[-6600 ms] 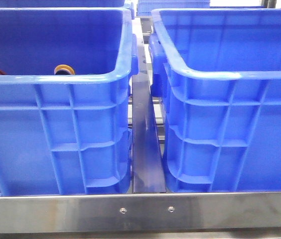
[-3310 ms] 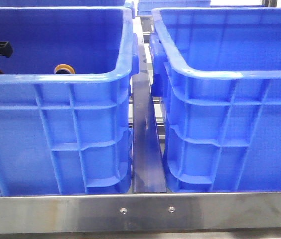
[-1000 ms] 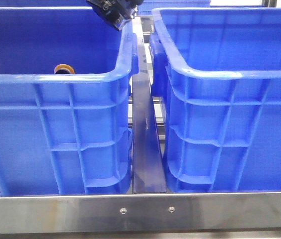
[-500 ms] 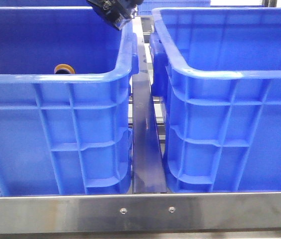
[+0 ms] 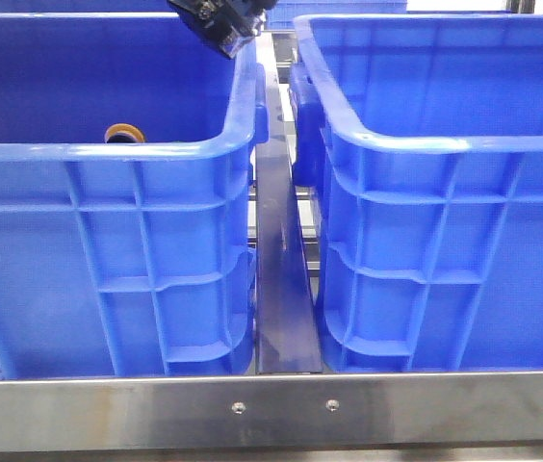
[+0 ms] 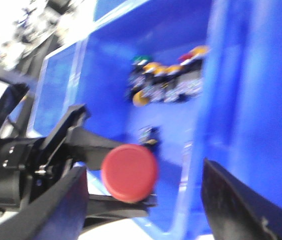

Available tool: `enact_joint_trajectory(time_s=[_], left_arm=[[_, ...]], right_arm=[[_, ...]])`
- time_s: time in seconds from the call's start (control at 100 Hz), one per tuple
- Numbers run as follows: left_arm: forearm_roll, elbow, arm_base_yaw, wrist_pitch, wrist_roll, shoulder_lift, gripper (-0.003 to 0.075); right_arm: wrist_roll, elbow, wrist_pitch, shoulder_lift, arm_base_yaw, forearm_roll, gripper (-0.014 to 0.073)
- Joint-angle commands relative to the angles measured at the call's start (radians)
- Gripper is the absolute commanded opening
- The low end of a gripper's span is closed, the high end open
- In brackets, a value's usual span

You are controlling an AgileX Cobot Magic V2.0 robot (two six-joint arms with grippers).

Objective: Pick red and yellow buttons and place in box

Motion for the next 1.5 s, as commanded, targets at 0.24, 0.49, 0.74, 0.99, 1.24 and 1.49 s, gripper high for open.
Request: enact_joint_trajectory(time_s=[0.24, 0.49, 0.74, 0.99, 1.24, 1.49], left_arm=[[-0.037, -0.027, -0.008, -0.052, 0.004, -0.034, 0.0093], [-0.037, -0.027, -0.008, -0.052, 0.004, -0.034, 0.0093], [-0.037, -0.027, -0.008, -0.052, 0.004, -0.034, 0.0093], [-0.037, -0.027, -0.008, -0.042, 0.004, -0.034, 0.0167], [-0.01, -0.027, -0.004, -0.03, 0.004, -0.034, 0.0588], [-0.008, -0.029, -0.004, -0.013, 0.004, -0.036, 0.0596]], right_arm=[[-0.1, -0.047, 0.08, 0.092, 0.078, 0.179, 0.0507], [-0.105, -0.08, 0.071, 0.103, 0.105, 0.177, 0.0507], [-0.105, -0.08, 0.07, 0.103, 0.105, 0.171, 0.0279], [-0.105, -0.08, 0.069, 0.103, 0.105, 0.171, 0.0226], [-0.174, -0.084, 0.053, 0.098, 0.099, 0.17, 0.0226], [-0.323, -0.084, 0.055, 0.085, -0.05, 0.161, 0.0226]])
